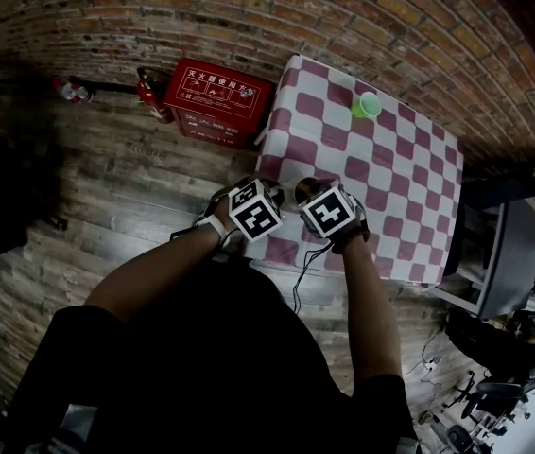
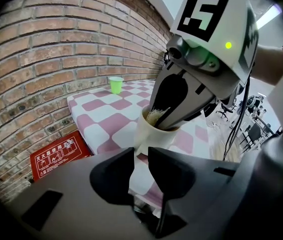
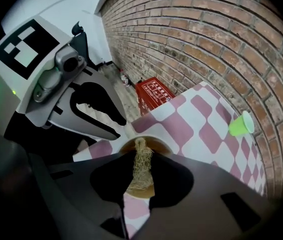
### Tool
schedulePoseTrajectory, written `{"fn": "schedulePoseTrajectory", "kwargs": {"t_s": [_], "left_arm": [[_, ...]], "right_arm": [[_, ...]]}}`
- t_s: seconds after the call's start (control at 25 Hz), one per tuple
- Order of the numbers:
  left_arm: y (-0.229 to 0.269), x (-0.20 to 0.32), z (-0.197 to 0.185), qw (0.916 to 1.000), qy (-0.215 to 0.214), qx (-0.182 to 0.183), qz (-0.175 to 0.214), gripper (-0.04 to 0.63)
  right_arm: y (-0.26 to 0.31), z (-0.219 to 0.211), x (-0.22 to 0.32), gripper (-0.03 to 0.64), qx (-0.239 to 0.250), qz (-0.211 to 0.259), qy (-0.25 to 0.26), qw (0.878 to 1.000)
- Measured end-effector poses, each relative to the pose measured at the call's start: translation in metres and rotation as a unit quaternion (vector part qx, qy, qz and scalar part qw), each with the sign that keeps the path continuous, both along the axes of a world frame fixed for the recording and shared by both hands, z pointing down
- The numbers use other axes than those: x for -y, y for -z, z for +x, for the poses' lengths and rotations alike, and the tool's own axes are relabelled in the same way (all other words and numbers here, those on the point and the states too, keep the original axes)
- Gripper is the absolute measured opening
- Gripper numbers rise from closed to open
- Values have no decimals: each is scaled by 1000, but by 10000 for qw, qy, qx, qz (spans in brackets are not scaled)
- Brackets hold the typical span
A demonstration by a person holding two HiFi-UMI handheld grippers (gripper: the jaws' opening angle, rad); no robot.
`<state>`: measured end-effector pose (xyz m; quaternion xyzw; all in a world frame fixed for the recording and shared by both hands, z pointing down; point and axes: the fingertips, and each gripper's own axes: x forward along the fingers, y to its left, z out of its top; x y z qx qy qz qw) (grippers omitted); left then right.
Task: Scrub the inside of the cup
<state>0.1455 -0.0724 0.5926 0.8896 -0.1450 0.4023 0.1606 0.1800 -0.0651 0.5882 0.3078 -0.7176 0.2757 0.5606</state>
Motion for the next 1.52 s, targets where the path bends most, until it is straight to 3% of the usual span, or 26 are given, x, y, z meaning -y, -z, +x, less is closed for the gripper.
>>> {"fn": "schedulePoseTrajectory", "kwargs": {"t_s": [0.2,0.32,0.52,0.68,0.84,1.08,1.16,1.28,1.4,1.52], "left_arm": [[1,-2,0,10000,-38,24,-41,98],[0,-1,-4,10000,10,21,-79,97],[0,-1,-1,10000,1,20,-66,98],[2,-3,3,10000,-46,4,-29,98],[-2,0,-1,10000,-23,39,53,98],[-4,-4,-7,9998,28,66,-169,98],[1,-2,-11,9999,63,-20,-134,98],[19,7,-28,9989,357,-301,74,97],[39,23,-54,9953,762,-538,267,97],[59,53,-83,9883,1278,-647,526,97]], "right_arm": [[3,16,17,92,-925,827,615,9904],[13,10,12,92,-699,874,489,9925],[24,-2,6,92,242,225,-171,9993],[8,3,7,92,20,85,-155,9998],[0,9,8,92,-513,588,195,9968],[11,11,12,92,-918,1129,593,9876],[31,10,10,92,-753,1314,458,9874],[74,14,10,92,-158,1725,-209,9847],[126,33,15,92,708,2368,-1272,9606],[171,55,10,92,1621,2964,-2377,9107]]}}
